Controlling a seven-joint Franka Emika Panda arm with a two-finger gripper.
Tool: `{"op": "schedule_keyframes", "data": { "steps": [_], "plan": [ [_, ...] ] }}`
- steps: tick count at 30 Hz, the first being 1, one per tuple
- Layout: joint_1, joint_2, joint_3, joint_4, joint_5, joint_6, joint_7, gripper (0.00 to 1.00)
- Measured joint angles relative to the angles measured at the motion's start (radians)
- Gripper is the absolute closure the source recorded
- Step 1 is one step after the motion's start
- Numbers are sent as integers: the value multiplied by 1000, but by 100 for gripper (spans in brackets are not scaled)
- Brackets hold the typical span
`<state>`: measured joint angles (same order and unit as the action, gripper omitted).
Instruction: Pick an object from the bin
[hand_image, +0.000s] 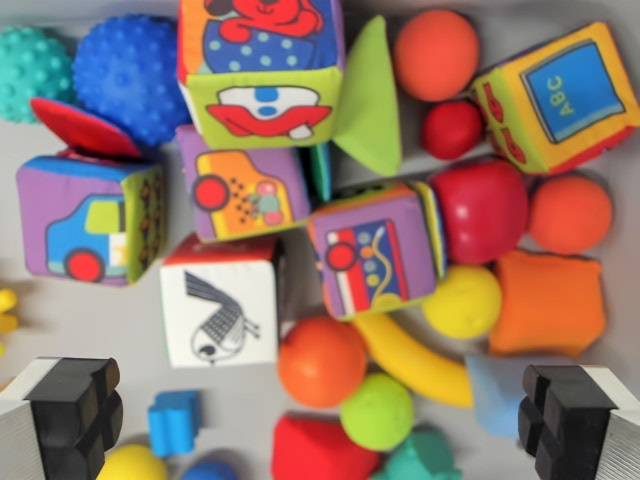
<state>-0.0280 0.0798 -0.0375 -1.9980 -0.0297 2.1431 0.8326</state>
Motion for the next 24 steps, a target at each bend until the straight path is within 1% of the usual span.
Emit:
{"op": "schedule_keyframes", "data": {
  "steps": [5, 16, 24],
  "plan": [
    [-7, -12, -7, -31, 2, 16, -6, 0],
    [-26, -40, -26, -108, 5, 55, -21, 0],
    [-42, -61, -44, -167, 9, 86, -37, 0]
  ]
}}
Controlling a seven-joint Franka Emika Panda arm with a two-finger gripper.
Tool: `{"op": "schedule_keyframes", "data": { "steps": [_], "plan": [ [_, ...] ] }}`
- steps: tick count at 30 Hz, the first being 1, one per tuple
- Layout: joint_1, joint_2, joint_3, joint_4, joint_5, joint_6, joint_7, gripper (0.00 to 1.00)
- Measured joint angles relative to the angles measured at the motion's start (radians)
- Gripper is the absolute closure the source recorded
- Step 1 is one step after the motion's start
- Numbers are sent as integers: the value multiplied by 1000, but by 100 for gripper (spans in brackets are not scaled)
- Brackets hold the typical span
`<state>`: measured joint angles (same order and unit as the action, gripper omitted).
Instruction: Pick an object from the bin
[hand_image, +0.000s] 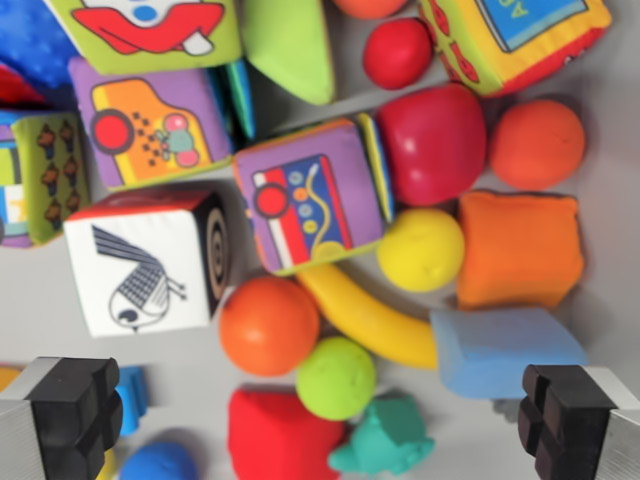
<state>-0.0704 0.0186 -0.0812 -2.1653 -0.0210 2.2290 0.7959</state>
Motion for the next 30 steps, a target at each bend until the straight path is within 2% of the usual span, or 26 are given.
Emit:
{"op": "schedule_keyframes", "data": {
  "steps": [17, 30],
  "plan": [
    [-41, -32, -48, -126, 4, 73, -42, 0],
    [-77, -43, -92, -212, 6, 133, -83, 0]
  ]
}}
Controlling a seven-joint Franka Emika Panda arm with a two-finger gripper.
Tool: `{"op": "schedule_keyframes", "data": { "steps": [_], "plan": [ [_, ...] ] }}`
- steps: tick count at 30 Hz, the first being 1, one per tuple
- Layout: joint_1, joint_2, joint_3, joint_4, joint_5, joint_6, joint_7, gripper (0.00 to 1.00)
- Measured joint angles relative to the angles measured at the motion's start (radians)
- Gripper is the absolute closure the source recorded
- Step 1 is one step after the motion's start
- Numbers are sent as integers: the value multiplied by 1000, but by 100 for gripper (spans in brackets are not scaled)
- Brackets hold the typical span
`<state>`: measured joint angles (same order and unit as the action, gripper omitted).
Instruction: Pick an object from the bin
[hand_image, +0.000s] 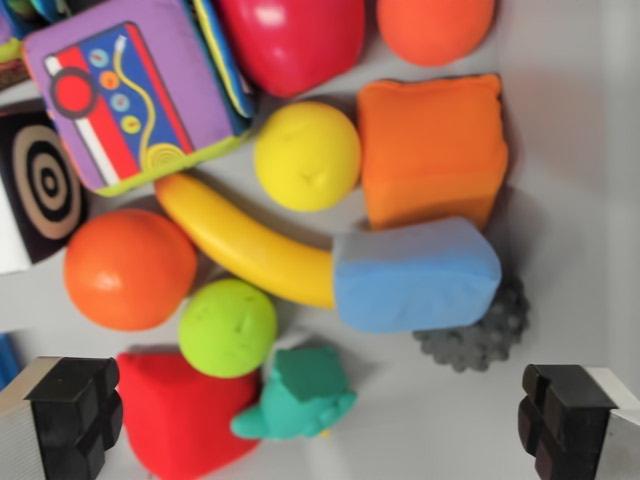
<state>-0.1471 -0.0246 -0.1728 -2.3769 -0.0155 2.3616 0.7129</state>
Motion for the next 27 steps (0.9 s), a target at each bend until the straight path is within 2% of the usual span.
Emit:
{"op": "schedule_keyframes", "data": {
  "steps": [13, 21, 27],
  "plan": [
    [-42, 5, -49, -74, 5, 64, -51, 0],
    [-39, 88, -49, -89, 32, 154, -70, 0],
    [-39, 140, -47, -97, 58, 217, -89, 0]
  ]
}}
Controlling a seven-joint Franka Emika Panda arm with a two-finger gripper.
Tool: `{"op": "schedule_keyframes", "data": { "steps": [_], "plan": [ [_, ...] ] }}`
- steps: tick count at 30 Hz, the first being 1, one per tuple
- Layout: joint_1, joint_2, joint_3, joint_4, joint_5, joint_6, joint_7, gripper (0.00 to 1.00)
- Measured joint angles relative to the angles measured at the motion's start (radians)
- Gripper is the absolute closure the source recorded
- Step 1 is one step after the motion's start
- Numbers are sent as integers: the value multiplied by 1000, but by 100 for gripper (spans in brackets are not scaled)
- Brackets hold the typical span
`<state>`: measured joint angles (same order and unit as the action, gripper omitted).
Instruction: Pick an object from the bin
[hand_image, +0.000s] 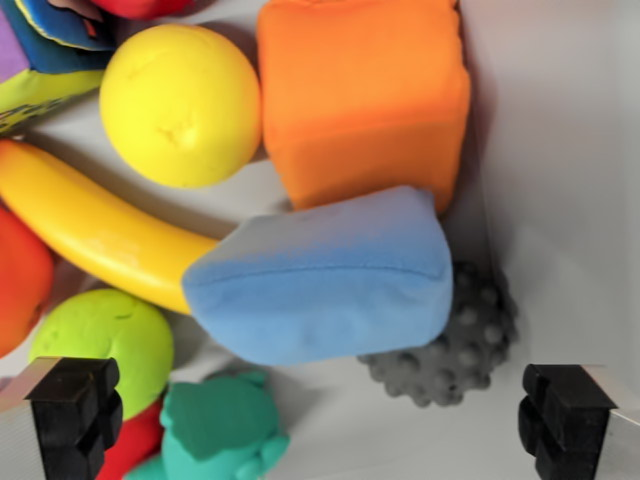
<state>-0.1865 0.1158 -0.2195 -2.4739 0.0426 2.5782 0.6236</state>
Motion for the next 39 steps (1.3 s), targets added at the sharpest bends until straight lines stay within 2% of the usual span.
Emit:
{"op": "schedule_keyframes", "data": {
  "steps": [10, 16, 25, 26, 39],
  "plan": [
    [-1, 87, 9, -2, 44, 87, -31, 0],
    [-2, 124, 14, -2, 64, 121, -46, 0],
    [-4, 153, 19, 0, 82, 148, -59, 0],
    [-4, 153, 20, 0, 83, 148, -60, 100],
    [-4, 153, 20, 0, 83, 149, -60, 100]
  ]
}}
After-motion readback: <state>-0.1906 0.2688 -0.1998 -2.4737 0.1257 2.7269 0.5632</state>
